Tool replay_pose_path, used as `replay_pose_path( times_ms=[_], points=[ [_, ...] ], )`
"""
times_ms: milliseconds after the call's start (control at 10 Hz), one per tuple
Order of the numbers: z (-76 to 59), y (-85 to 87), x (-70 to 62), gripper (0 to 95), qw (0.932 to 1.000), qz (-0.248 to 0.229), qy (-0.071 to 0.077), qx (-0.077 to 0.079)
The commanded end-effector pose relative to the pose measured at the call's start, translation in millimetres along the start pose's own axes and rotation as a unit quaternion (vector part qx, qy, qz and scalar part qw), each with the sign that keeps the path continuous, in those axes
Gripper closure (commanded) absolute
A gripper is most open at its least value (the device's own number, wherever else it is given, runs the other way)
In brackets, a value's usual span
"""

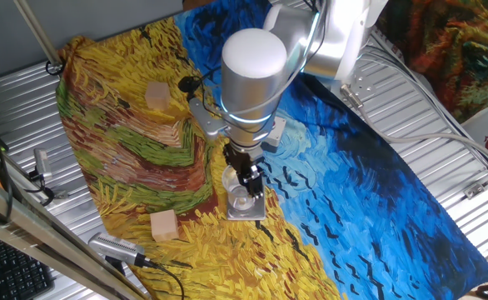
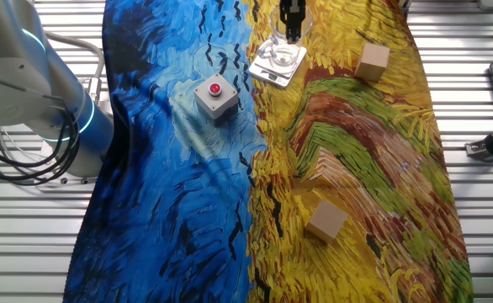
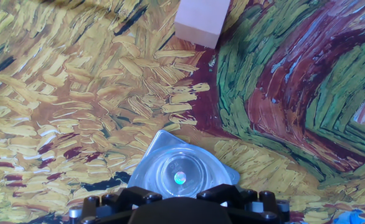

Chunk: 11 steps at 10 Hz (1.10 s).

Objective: Pick up the cup

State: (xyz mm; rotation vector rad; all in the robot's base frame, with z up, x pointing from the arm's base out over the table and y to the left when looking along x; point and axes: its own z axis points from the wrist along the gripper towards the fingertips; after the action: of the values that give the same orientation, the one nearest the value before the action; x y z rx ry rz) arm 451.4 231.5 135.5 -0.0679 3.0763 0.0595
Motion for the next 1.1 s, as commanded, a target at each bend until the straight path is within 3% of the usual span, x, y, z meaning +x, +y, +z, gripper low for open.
replay_pose_path(
  times_ms=[100,1100],
  points=[
    [-1.4,0.1,0.8,95.0,1.0000,0.000,-0.004,0.001],
    [-18.7,-0.3,2.9,95.0,0.9998,0.003,-0.017,0.006]
  ],
)
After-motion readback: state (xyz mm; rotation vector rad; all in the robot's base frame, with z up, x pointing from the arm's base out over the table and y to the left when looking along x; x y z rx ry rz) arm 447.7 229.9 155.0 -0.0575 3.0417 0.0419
